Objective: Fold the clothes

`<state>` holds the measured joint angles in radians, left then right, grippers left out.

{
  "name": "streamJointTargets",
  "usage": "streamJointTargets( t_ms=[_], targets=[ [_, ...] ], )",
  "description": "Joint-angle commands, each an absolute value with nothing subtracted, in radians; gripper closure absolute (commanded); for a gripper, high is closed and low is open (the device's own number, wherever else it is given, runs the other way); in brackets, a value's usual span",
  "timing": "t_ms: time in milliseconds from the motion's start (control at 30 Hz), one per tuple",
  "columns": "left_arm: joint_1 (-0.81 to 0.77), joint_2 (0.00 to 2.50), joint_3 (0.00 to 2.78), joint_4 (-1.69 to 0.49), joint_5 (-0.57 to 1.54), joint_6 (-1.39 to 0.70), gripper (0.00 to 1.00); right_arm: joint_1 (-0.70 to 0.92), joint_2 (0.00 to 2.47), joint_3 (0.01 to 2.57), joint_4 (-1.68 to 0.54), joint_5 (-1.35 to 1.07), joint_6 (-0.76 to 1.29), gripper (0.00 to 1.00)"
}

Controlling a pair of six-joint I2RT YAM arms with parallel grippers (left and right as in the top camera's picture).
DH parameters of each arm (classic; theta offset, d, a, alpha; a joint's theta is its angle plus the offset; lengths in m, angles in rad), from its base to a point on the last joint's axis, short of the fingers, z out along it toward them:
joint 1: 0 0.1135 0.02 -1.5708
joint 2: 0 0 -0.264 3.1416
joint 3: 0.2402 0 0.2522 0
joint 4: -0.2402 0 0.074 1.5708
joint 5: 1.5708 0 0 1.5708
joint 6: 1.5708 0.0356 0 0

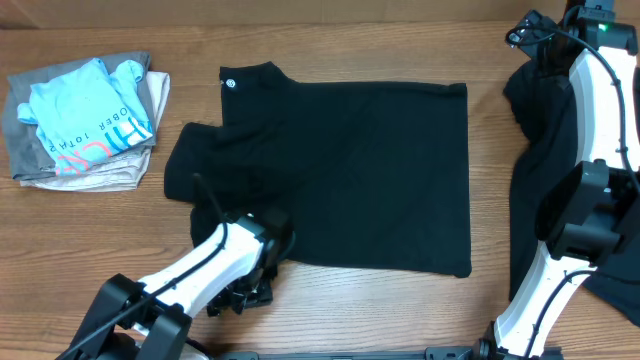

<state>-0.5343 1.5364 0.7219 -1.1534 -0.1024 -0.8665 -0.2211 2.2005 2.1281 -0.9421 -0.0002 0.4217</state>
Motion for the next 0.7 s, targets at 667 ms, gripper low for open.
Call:
streamJointTargets(
  t_ms=[667],
  targets=[
    [-0.089,1.538,0.717,-1.049,0.019,-0.62,0.68,-0.218,2.186,2.148,-0.937,-0.001,0.423,0.0]
  ],
)
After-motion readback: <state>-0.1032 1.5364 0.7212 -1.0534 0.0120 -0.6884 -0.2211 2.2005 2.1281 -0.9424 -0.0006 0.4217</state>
